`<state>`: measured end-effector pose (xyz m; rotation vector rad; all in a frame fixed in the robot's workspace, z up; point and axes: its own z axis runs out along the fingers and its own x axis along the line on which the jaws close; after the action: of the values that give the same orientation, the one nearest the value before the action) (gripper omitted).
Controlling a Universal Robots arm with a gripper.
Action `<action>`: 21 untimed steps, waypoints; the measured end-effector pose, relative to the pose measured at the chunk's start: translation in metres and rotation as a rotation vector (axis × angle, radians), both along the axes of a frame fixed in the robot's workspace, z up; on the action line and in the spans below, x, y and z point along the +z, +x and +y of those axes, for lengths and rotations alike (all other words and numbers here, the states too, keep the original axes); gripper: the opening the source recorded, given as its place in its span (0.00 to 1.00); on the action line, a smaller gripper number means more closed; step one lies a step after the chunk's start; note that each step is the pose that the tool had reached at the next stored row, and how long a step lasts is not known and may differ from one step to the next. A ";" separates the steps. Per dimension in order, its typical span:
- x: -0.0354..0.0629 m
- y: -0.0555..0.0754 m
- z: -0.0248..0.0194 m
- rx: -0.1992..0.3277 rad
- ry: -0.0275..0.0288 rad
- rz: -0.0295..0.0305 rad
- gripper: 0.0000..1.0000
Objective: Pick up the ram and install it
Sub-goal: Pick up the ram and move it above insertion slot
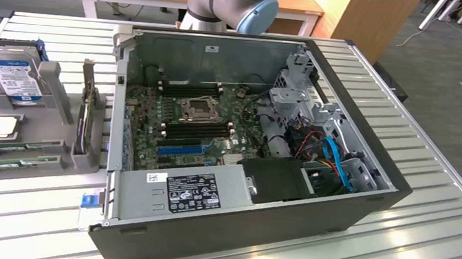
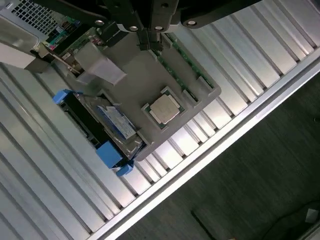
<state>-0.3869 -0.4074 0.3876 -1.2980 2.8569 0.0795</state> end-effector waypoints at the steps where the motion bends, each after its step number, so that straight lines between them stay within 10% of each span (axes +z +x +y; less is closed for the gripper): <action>1: 0.0000 0.000 0.0000 0.018 0.0000 0.0001 0.10; 21: -0.0012 0.000 0.0000 0.382 0.0000 0.0001 0.10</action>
<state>-0.3869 -0.4074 0.3864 -1.8219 2.5668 0.0791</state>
